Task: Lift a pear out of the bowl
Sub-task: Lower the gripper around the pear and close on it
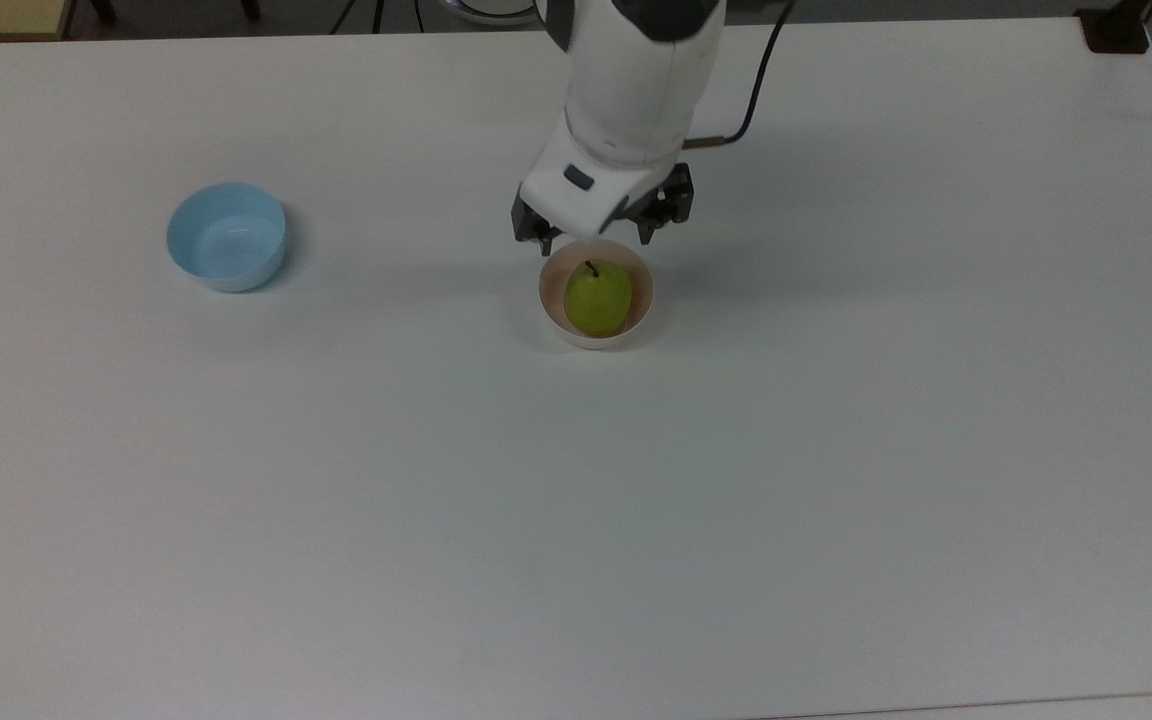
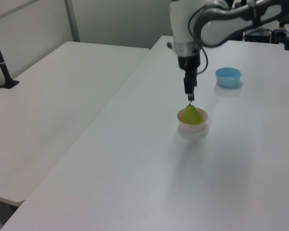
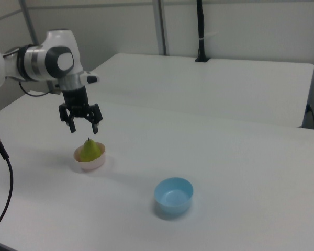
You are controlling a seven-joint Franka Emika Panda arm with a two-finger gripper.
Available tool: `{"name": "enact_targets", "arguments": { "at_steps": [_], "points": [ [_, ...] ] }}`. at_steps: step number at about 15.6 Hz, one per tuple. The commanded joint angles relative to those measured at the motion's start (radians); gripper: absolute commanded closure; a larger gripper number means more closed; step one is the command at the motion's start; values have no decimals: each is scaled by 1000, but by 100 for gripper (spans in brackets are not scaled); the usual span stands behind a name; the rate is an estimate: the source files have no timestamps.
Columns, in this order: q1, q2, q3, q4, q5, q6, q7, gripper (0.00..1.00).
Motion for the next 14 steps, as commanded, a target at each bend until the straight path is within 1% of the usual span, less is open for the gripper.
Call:
{"name": "enact_targets", "arguments": {
  "at_steps": [1,3,6,7,10,12,13,14],
  "points": [
    [31,51,-21,-19,-6,44,-1,0],
    [34,63,-22,-35,-8,83,-1,0],
    [32,80,-21,-53,-11,122,-3,7],
    [34,88,-21,-62,-11,139,-3,12],
    [35,92,-21,-76,-13,160,-5,39],
    [34,91,-21,-76,-13,159,-6,59],
    [34,86,-21,-75,-13,151,-8,67],
    [34,80,-21,-75,-13,145,-8,71]
  ]
}}
